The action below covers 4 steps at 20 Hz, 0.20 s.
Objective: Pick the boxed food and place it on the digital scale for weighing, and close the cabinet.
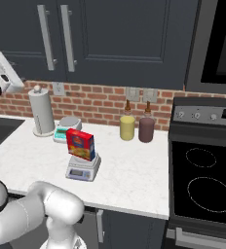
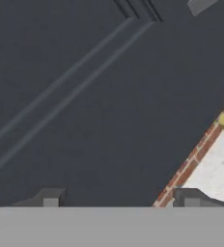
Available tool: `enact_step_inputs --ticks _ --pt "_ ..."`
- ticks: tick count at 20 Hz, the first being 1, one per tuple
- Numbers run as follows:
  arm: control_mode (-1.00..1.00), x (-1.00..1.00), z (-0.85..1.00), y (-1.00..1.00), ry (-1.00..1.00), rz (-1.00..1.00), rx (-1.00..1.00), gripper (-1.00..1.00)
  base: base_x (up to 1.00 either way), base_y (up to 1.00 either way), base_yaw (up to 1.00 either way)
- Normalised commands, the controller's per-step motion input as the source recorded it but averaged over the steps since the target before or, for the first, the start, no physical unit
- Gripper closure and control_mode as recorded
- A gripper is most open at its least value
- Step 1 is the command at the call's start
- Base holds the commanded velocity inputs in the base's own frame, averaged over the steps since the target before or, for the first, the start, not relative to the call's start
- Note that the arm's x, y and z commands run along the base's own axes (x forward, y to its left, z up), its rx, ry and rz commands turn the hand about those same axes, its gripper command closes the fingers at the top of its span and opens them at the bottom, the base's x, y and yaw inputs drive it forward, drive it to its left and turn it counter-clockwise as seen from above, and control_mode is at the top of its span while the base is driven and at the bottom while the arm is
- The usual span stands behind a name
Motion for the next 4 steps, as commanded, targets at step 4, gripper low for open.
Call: enact_step_inputs --ticks 4 --pt "-1.00 0.00 0.00 0.00 0.00 0.00 0.00 -1.00 0.00 0.00 0.00"
